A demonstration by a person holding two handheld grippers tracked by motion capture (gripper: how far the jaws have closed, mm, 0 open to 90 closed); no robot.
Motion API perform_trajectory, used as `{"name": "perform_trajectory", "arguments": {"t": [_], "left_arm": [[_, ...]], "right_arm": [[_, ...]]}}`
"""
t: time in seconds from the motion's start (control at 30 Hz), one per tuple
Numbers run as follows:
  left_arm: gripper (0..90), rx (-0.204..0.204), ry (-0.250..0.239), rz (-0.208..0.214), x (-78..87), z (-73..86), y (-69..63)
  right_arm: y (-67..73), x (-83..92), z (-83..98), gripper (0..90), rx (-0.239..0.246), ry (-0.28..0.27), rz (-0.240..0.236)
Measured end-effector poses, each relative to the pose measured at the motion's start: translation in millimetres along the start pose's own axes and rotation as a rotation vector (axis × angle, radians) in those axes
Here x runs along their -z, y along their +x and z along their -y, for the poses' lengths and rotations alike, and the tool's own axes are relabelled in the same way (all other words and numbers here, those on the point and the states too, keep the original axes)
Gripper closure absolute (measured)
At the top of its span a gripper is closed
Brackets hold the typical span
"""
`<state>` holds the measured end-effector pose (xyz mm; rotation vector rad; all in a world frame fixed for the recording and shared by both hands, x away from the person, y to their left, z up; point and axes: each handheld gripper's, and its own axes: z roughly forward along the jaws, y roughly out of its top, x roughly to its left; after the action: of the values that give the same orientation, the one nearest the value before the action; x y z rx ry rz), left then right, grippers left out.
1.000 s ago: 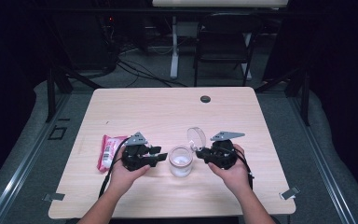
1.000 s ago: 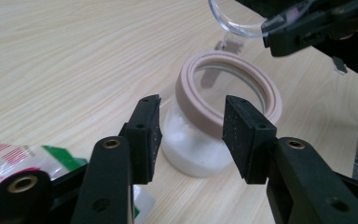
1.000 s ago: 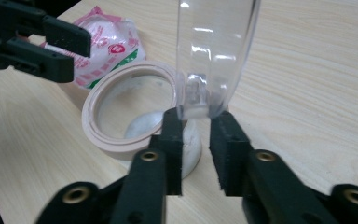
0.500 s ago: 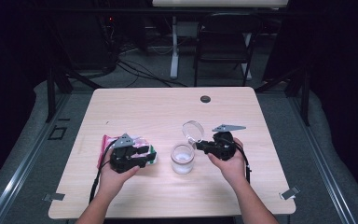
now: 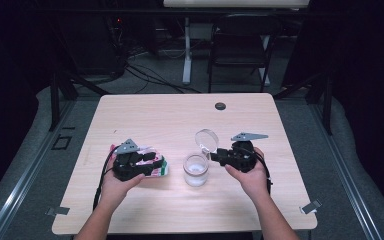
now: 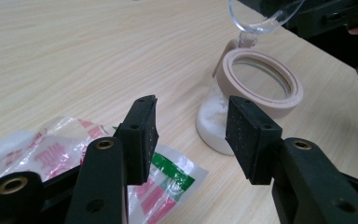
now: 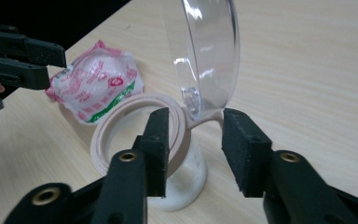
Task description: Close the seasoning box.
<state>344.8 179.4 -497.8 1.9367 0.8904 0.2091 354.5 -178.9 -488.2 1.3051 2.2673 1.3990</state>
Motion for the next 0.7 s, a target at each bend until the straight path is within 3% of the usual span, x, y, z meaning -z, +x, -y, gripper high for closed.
{"name": "perform_trajectory", "arguments": {"t": [0.13,0.23,0.3,0.5,0.7], "left_arm": [[49.1,-0.026,0.045,0.015,0.6,-2.4,2.9],[46.7,-0.082,0.064,-0.007,1.7,0.3,1.3],[47.3,-0.109,0.086,-0.013,2.1,3.6,-0.4],[49.1,-0.128,0.09,-0.061,5.2,16.4,-2.5],[48.4,-0.123,0.096,-0.101,5.5,30.9,5.0]], "right_arm": [[7.2,11.8,-2.8,50.4,0.062,-0.024,0.033],[14.0,18.3,-3.0,50.2,0.114,-0.042,0.051],[17.8,21.6,-3.1,52.8,0.123,-0.047,0.044],[27.2,26.2,-4.6,54.9,0.12,-0.035,-0.009],[30.4,23.2,-4.9,51.1,0.175,-0.05,-0.003]]}}
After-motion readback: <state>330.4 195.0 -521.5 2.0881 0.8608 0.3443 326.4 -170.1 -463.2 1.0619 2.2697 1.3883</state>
